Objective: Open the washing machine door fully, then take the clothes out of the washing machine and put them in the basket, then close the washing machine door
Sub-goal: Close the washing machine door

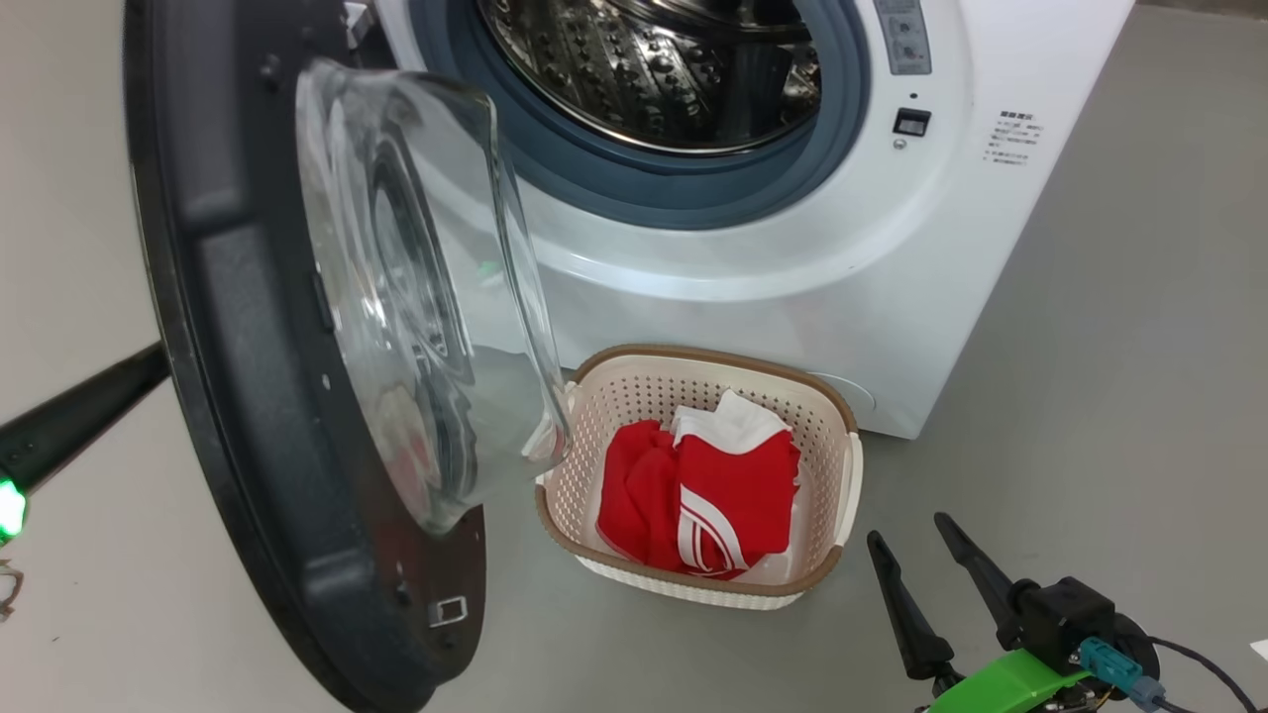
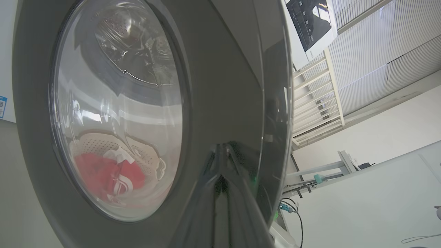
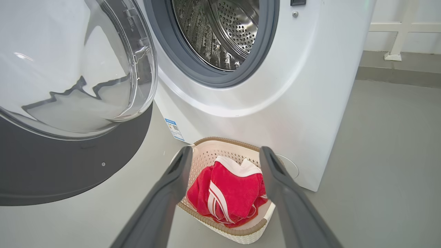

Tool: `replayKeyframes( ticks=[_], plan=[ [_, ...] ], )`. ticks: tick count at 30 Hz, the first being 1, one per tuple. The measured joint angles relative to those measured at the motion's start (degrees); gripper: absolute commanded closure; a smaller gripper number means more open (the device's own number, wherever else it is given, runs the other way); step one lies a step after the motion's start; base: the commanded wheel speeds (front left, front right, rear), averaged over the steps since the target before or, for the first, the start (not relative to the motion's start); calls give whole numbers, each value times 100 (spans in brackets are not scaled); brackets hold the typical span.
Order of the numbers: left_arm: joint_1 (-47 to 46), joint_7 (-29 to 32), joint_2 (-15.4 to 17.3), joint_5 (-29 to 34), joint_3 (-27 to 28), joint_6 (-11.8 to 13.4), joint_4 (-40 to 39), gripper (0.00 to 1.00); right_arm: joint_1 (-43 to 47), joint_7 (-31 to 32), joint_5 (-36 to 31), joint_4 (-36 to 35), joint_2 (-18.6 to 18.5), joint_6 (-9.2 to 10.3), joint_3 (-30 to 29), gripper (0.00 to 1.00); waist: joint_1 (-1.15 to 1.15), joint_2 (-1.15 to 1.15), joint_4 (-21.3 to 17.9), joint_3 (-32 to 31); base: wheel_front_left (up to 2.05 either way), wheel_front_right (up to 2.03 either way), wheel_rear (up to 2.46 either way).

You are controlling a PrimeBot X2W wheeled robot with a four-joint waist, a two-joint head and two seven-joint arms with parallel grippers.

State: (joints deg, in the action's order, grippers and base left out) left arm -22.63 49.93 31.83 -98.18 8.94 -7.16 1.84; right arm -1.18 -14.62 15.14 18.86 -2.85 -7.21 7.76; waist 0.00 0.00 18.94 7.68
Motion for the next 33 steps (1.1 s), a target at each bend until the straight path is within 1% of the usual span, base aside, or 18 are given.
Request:
replayKeyframes(
  ticks=[8,19,27,29,33],
  plan=[
    [-135,344,-272,143,215,4,-166,100,-76,0,1,-26,-1,0,-24,0,0,0,-128,91,0,0,0],
    [-487,595,-731,416,336,5,-427,100,-195,-1,1,-75,-2,0,-83,0,0,0,-401,194,0,0,0],
    [-799,576,-964,715,304,5,-542,100,-248,-1,9,-121,-2,0,-80,0,0,0,-685,281,0,0,0],
    [-850,459,-1033,779,288,5,-591,100,-281,-1,134,-142,-2,0,-77,0,0,0,-770,302,0,0,0],
    [-956,279,-1136,895,202,5,-650,100,-291,-1,171,-165,-2,0,-52,0,0,0,-948,348,0,0,0]
  ],
)
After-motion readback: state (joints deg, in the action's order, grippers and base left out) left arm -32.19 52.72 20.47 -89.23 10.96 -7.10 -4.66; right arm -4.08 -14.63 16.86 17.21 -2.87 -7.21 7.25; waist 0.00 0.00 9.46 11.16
